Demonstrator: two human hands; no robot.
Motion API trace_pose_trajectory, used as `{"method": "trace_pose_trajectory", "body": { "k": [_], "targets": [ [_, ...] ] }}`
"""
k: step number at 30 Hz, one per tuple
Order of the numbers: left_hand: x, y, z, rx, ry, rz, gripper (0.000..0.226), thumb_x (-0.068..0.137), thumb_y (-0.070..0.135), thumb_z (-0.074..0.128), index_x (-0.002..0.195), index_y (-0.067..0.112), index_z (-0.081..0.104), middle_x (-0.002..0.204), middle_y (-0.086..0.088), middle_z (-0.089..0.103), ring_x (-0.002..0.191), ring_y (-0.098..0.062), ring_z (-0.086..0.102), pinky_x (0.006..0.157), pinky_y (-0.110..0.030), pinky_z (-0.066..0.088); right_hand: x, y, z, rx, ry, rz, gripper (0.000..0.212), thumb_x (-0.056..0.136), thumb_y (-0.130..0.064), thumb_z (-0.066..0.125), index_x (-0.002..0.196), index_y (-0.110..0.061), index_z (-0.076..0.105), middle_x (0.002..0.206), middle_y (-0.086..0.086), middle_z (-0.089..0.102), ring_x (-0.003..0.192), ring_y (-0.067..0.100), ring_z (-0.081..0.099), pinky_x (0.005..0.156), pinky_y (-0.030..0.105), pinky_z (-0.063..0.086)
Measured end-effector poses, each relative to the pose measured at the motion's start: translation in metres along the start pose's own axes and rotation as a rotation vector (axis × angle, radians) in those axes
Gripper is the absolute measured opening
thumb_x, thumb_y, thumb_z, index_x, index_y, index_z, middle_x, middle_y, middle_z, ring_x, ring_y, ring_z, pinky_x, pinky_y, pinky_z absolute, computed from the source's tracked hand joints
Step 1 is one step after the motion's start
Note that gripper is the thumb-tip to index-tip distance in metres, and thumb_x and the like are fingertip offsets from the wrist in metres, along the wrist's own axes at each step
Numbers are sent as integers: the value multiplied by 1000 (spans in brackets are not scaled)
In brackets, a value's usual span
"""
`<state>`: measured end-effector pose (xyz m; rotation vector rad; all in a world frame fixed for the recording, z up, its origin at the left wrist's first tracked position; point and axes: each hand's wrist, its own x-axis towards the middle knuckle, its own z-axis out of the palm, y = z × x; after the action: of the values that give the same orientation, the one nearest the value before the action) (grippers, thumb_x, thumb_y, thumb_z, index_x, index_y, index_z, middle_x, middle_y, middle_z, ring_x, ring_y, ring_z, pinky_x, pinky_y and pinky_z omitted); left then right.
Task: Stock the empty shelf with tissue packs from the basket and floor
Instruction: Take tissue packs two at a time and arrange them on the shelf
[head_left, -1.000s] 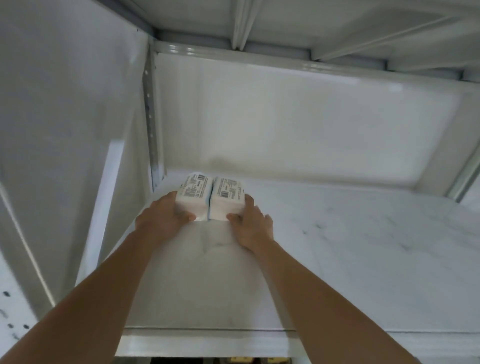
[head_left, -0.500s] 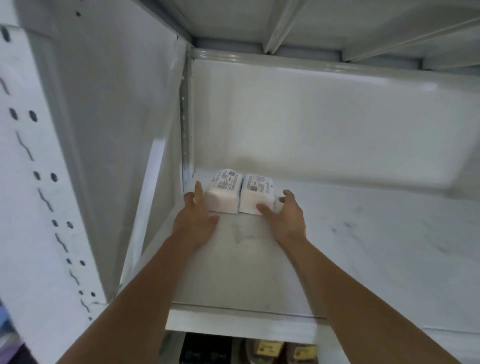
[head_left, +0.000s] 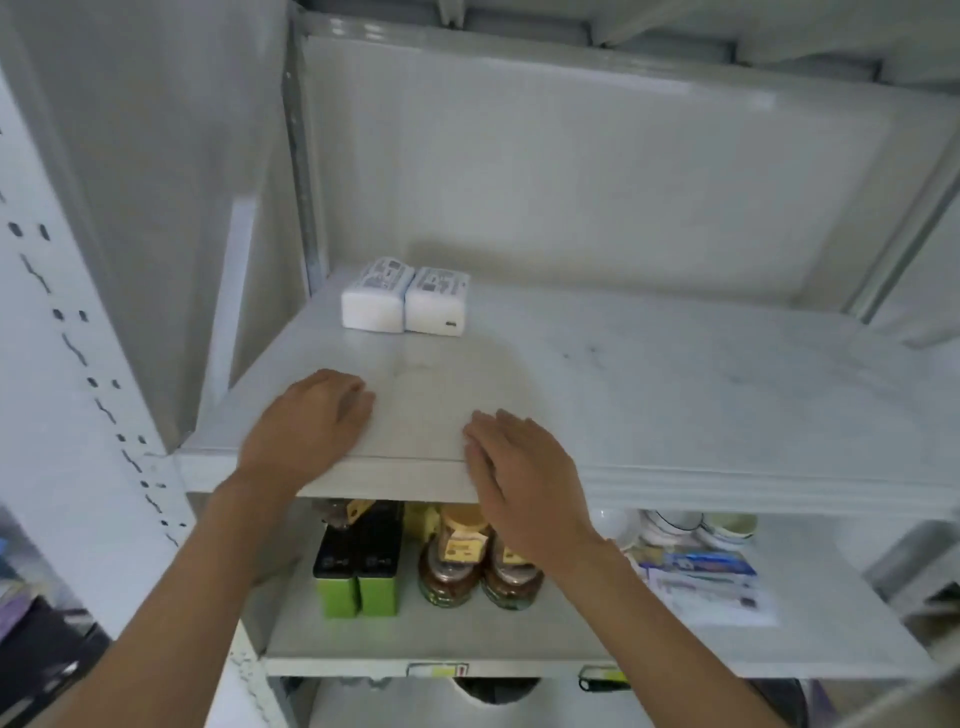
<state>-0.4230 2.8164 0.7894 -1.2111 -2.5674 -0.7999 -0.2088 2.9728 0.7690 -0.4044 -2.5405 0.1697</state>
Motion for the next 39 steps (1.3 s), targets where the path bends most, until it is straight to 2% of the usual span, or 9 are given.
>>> {"method": "trace_pose_trajectory", "body": {
  "k": [3, 6, 11, 16, 23, 26, 28, 31, 39],
  "targets": [
    [-52, 18, 20, 152, 285, 71, 46, 105, 40, 34, 125, 17, 70, 134, -6, 69, 122, -33, 62, 104, -48, 45, -76, 26, 9, -54, 9, -186, 51, 104, -29, 48, 153, -16, 44, 168, 5, 34, 156, 30, 29, 129, 46, 18],
    [-119, 46, 69, -51, 442, 1, 49, 101, 30, 43, 145, 11, 51, 155, -13, 47, 148, -32, 37, 123, -41, 22, -166, 70, 28, 124, -4, -76, 53, 94, -16, 56, 146, -22, 48, 157, -1, 42, 144, 26, 42, 127, 35, 16],
    [-241, 104, 190, -277, -86, -109, 59, 95, 41, 43, 146, 11, 47, 143, -13, 50, 132, -33, 49, 107, -50, 42, -323, 152, 54, 85, -391, 386, 53, 78, -11, 67, 130, -19, 67, 134, 5, 67, 122, 29, 64, 105, 54, 51],
    [-317, 144, 300, -311, -599, -261, 58, 97, 33, 58, 150, 15, 45, 147, -9, 47, 134, -29, 49, 111, -46, 41, -430, 212, 67, 135, -837, 745, 49, 97, -28, 55, 146, -24, 52, 147, 0, 56, 137, 22, 52, 112, 32, 38],
    [-396, 164, 421, -318, -1044, -494, 62, 100, 34, 60, 155, 17, 37, 152, -12, 45, 135, -29, 49, 109, -42, 43, -534, 238, 115, 322, -1108, 1081, 34, 100, -21, 51, 130, -7, 61, 128, 15, 64, 119, 31, 61, 97, 40, 48],
    [-424, 157, 464, -335, -1145, -612, 60, 102, 31, 59, 154, 14, 36, 144, -14, 55, 112, -24, 60, 86, -32, 50, -571, 238, 147, 372, -1202, 1144, 29, 101, -12, 45, 73, -14, 51, 79, 4, 54, 78, 20, 55, 72, 34, 42],
    [-439, 148, 488, -325, -1189, -678, 55, 103, 29, 57, 152, 12, 38, 124, -8, 63, 90, -17, 62, 70, -25, 50, -588, 238, 171, 406, -1251, 1175, 37, 101, -10, 47, 65, -17, 43, 71, -1, 47, 67, 12, 46, 61, 28, 33],
    [-457, 130, 524, -291, -1200, -747, 49, 101, 23, 58, 147, 12, 45, 84, 11, 53, 65, -2, 51, 46, -13, 44, -610, 241, 211, 412, -1335, 1204, 31, 96, -9, 52, 67, -13, 42, 71, 8, 43, 66, 19, 44, 60, 31, 27],
    [-489, 86, 645, -253, -1199, -850, 41, 97, 22, 60, 137, 14, 57, 79, 1, 61, 58, -11, 55, 40, -20, 41, -648, 276, 342, 478, -1328, 1239, 35, 96, -16, 53, 115, 8, 69, 119, 30, 70, 110, 41, 67, 95, 46, 53]
  ]
}}
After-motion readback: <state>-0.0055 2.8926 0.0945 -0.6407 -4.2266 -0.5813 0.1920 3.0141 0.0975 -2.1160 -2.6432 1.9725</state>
